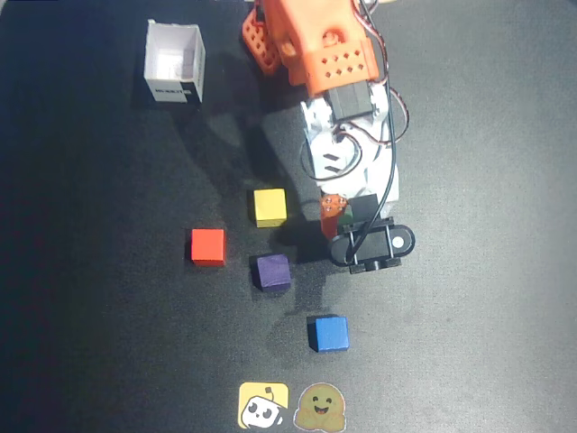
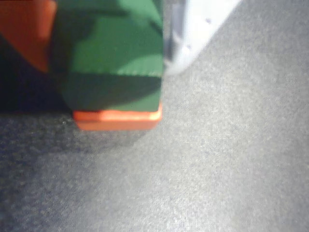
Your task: Put the green cube on top of the orange cube.
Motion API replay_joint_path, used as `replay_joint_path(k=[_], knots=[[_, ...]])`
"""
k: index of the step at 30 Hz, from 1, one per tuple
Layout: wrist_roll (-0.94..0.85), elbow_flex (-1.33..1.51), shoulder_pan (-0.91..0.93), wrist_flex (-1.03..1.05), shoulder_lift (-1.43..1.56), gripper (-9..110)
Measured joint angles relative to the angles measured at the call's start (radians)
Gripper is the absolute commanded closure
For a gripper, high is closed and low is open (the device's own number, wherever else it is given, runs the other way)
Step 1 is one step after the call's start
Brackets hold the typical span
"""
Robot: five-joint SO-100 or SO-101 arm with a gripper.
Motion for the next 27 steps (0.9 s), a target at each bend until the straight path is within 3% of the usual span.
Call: replay_joint_path(k=[13, 15, 27], knots=[[0.000, 0.002, 0.000, -0.006, 0.000, 96], [0.000, 0.002, 0.000, -0.006, 0.000, 90], [0.000, 0.002, 0.000, -0.015, 0.000, 80]])
